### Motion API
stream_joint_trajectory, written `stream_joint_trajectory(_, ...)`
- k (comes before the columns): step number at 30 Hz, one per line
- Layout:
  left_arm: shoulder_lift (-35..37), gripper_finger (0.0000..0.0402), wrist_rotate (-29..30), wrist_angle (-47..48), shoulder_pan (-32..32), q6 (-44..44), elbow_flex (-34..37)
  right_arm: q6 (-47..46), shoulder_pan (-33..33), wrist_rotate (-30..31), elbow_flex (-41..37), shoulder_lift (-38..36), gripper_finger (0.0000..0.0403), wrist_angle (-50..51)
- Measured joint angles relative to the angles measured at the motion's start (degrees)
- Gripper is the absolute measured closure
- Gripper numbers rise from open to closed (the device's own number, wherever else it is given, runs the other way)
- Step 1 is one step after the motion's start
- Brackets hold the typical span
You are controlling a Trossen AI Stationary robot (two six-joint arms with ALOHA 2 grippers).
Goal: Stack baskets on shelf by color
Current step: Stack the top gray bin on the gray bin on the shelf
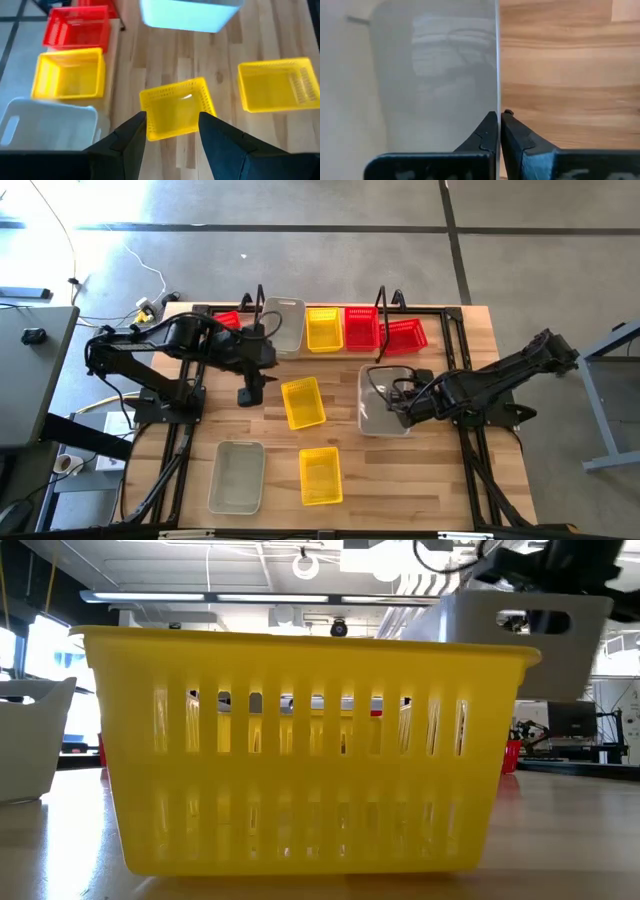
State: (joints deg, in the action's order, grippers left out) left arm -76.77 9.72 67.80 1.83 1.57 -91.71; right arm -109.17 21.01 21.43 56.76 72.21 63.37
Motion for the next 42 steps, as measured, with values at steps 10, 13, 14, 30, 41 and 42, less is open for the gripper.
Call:
stream_joint_trajectory(10, -3.75, 0.0229, 5.70, -2.26, -4.70, -1.84, -0.03, 4.37, -3.92, 4.39, 16.19, 11.65, 0.0403, 7.78)
stream_joint_trajectory(13, -5.51, 0.0229, 6.40, -2.25, -5.70, -1.87, 0.01, 7.57, -6.31, 5.39, 19.54, 14.00, 0.0403, 7.74)
stream_joint_trajectory(14, -6.13, 0.0229, 6.54, -2.39, -5.95, -1.92, 0.01, 8.48, -7.12, 5.51, 20.57, 14.70, 0.0403, 7.77)
stream_joint_trajectory(30, -13.44, 0.0229, 11.12, -11.10, -11.42, -4.45, 0.03, 22.75, -16.10, 6.79, 26.03, 20.28, 0.0403, -3.88)
stream_joint_trajectory(41, -17.22, 0.0229, 12.38, -15.42, -11.57, -6.78, 0.08, 29.33, -18.05, 6.07, 25.98, 21.33, 0.0403, -12.73)
stream_joint_trajectory(42, -17.49, 0.0229, 12.45, -15.13, -11.57, -6.80, 0.10, 29.75, -18.05, 5.97, 25.98, 21.33, 0.0403, -12.97)
